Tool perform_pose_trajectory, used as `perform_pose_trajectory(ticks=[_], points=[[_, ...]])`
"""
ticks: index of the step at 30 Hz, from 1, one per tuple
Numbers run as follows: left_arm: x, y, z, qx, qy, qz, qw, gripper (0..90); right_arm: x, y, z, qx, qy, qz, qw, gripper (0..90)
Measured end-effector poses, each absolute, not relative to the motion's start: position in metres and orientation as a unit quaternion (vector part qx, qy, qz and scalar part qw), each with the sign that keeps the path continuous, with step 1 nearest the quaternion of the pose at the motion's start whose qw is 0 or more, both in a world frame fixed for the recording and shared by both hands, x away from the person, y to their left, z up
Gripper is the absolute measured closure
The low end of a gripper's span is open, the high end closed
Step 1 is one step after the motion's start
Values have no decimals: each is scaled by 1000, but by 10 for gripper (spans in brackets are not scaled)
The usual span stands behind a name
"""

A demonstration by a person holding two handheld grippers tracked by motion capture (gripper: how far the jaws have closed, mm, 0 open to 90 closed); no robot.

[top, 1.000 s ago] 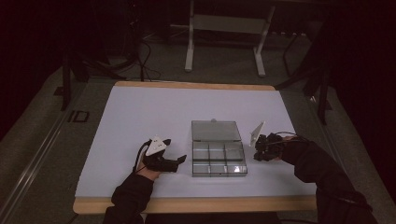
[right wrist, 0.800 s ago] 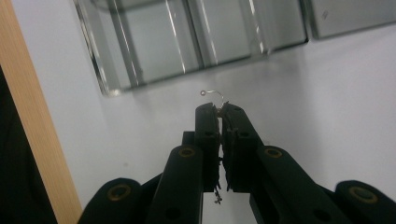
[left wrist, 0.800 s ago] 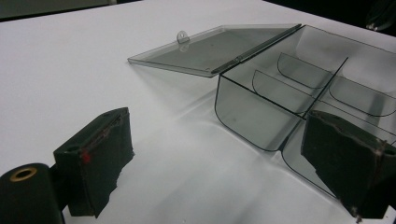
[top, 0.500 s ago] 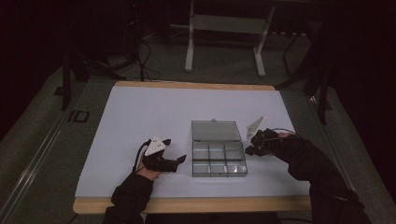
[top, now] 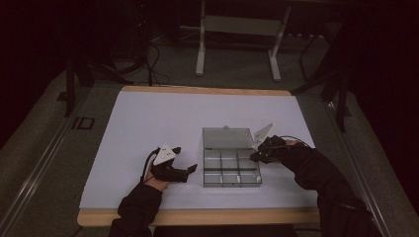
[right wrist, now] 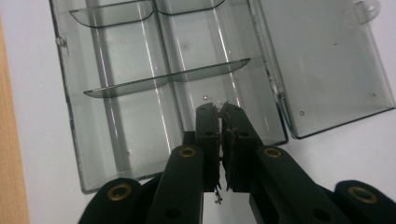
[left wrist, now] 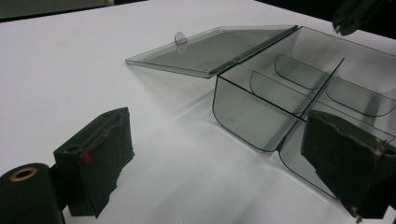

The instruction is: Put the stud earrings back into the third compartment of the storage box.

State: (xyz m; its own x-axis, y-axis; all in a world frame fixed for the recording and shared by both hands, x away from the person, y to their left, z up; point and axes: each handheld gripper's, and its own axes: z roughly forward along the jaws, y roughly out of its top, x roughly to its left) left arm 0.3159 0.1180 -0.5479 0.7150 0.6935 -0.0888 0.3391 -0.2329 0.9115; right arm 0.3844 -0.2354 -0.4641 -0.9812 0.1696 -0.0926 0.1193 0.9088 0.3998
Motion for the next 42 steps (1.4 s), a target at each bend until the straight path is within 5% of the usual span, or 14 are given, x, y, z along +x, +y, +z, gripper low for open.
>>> perform_pose_trajectory(ticks=[24,42], points=[[316,118,-548,769,334,168,519,98,403,-206,-507,84,982,159,53,855],[316,118,-548,770,333,167,518,98,400,-204,-500,82,984,152,51,795]])
